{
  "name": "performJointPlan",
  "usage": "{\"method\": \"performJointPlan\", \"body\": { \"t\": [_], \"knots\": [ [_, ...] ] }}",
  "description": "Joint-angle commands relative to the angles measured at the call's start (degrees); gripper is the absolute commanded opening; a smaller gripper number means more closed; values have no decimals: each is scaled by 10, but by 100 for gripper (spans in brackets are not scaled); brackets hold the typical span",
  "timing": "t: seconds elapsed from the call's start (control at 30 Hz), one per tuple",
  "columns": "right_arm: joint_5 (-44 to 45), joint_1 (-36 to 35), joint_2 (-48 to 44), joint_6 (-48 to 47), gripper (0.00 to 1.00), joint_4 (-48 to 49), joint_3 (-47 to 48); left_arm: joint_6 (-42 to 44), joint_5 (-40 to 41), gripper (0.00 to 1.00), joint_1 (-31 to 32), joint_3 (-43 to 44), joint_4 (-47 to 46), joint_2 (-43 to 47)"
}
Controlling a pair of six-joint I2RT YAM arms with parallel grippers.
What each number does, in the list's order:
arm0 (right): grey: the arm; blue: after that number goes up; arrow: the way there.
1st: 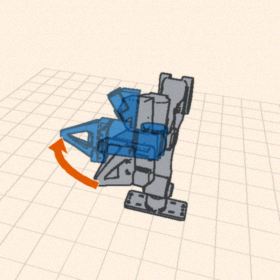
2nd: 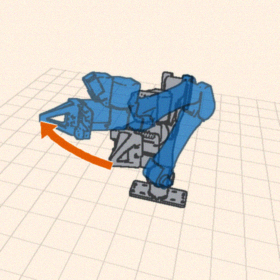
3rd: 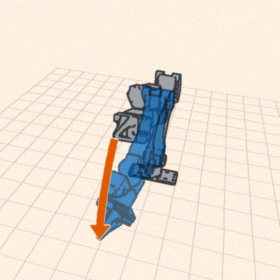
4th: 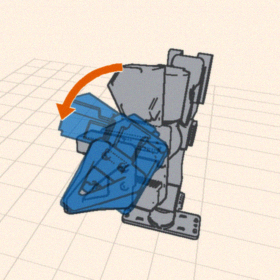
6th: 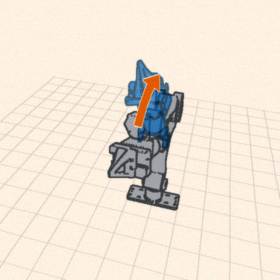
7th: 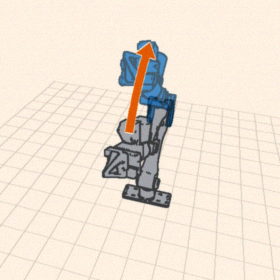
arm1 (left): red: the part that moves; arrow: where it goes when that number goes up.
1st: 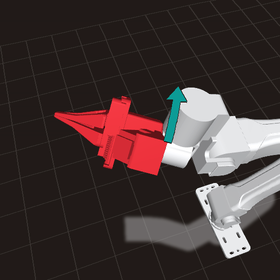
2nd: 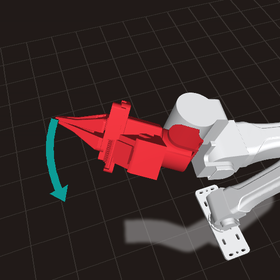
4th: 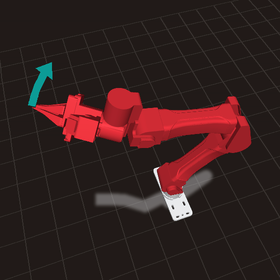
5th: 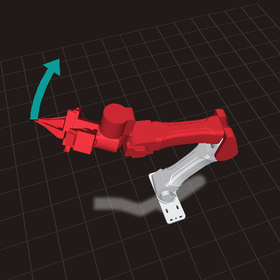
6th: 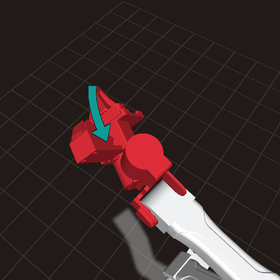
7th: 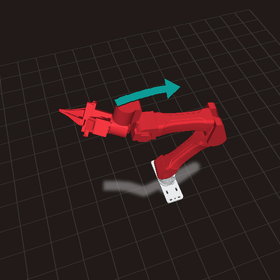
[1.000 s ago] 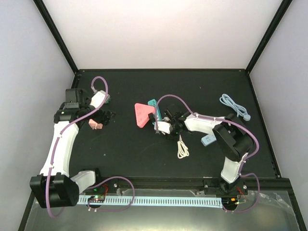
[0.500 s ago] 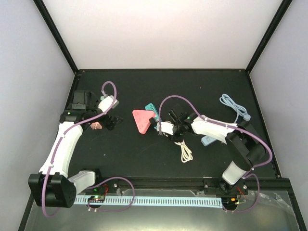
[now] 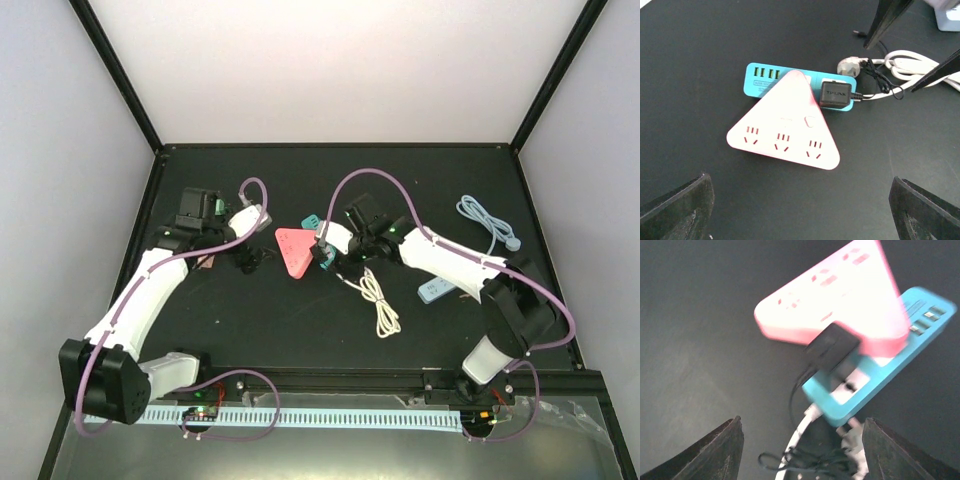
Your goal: Pull the plug off the socket
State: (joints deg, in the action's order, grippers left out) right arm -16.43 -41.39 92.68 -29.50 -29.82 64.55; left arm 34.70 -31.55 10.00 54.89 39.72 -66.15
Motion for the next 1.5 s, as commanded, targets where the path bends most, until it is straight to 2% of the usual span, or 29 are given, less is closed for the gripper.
{"method": "performJointPlan", "body": {
  "t": [0.0,0.1,0.2,0.43,0.87,1.1,1.33,1.47],
  "knots": [
    [29,-2,22,96,68,46,38,-58,29,98,5,28,-49,-13],
    [36,-12,32,125,68,59,45,-68,46,99,4,34,-49,-17],
    [64,-28,44,136,72,61,52,-70,66,99,3,28,-53,-8],
    [129,-57,85,144,71,76,72,-90,120,99,0,9,-87,47],
    [203,-66,151,145,49,83,110,-93,132,99,-1,1,-91,84],
    [167,-66,140,150,32,84,99,-89,133,99,0,3,-90,83],
    [99,-72,122,148,24,94,79,-77,127,99,-5,5,-71,72],
    [44,-74,99,120,20,106,57,-53,92,99,-14,26,-27,50]
  ]
}}
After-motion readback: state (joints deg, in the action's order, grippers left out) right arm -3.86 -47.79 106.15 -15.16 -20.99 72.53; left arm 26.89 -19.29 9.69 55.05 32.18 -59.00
